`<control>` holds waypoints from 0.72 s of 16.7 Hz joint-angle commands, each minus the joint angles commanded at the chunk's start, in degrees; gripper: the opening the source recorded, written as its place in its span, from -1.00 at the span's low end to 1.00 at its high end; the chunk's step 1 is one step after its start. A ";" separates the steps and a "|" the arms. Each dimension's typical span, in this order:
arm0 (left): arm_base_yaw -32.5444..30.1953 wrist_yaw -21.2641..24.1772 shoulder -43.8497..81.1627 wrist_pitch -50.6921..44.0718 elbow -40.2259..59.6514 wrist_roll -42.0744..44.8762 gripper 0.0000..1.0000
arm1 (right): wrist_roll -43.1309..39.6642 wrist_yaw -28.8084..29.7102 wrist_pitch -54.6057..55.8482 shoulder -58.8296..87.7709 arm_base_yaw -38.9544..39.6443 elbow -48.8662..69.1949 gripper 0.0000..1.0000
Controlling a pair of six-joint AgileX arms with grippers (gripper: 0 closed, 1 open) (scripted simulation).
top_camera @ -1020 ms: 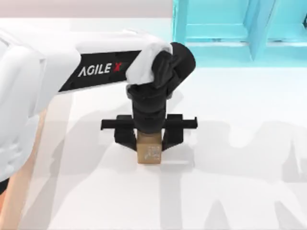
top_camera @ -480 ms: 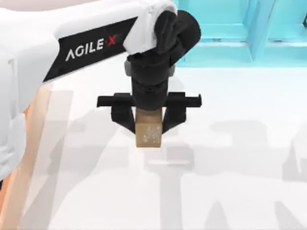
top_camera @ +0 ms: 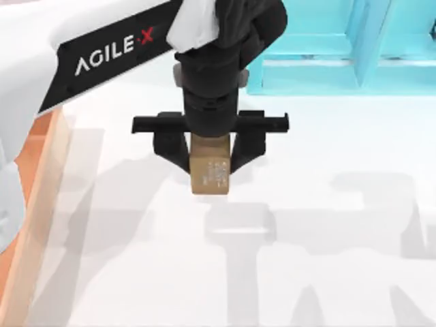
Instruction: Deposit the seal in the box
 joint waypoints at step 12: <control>38.27 0.41 -9.08 -2.74 -8.20 36.68 -1.00 | 0.00 0.00 0.00 0.00 0.00 0.00 1.00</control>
